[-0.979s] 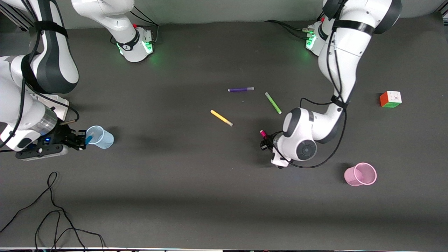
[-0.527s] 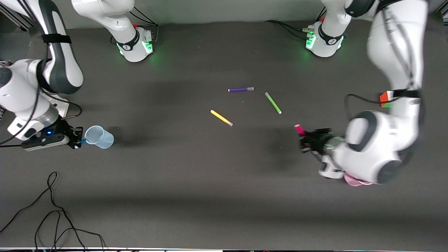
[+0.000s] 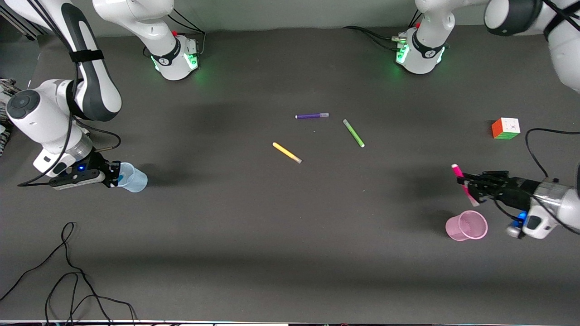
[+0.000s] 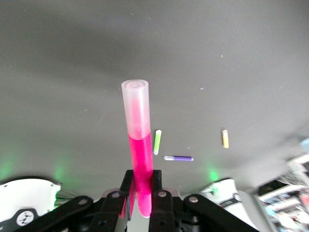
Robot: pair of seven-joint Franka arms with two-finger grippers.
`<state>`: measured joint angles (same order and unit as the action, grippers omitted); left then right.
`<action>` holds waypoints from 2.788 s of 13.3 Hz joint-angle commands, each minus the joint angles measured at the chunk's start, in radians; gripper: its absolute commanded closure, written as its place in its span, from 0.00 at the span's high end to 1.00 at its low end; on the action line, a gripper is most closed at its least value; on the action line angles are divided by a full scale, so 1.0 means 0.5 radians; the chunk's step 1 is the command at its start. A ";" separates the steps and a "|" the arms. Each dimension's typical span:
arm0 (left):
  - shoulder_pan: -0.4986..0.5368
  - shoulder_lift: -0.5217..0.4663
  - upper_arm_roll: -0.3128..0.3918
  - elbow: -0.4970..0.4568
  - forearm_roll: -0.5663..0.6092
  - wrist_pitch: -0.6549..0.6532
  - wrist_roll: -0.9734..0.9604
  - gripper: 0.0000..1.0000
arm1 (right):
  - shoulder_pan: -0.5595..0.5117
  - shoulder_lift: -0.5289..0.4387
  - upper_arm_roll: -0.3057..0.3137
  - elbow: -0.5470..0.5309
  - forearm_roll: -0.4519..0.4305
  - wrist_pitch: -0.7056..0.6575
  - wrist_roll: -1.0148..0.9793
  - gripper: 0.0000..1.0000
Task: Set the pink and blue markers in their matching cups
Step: 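Drop the blue marker into the blue cup while the left gripper carries pink, then lower the pink marker into the pink cup and open the left gripper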
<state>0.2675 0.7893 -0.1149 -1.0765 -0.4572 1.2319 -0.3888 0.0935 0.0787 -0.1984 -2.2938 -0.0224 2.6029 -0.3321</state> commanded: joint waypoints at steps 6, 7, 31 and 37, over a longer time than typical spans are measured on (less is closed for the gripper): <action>0.171 0.268 -0.034 0.097 -0.233 0.223 0.210 0.00 | 0.016 -0.084 0.001 0.059 0.054 -0.121 0.001 1.00; 0.174 0.283 -0.034 0.101 -0.236 0.263 0.216 0.00 | 0.019 -0.081 0.004 0.184 0.057 -0.338 0.050 1.00; 0.201 0.409 -0.080 0.091 -0.276 0.512 0.385 0.99 | 0.028 -0.424 0.311 0.958 0.140 -1.733 0.854 1.00; 0.192 0.397 -0.080 0.088 -0.267 0.494 0.382 0.99 | 0.031 -0.434 0.311 0.949 0.140 -1.770 0.821 1.00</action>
<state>0.3711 0.9770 -0.1580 -1.0584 -0.5822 1.4862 -0.2067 0.1063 -0.1294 -0.0425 -1.8087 0.0419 1.7253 0.0717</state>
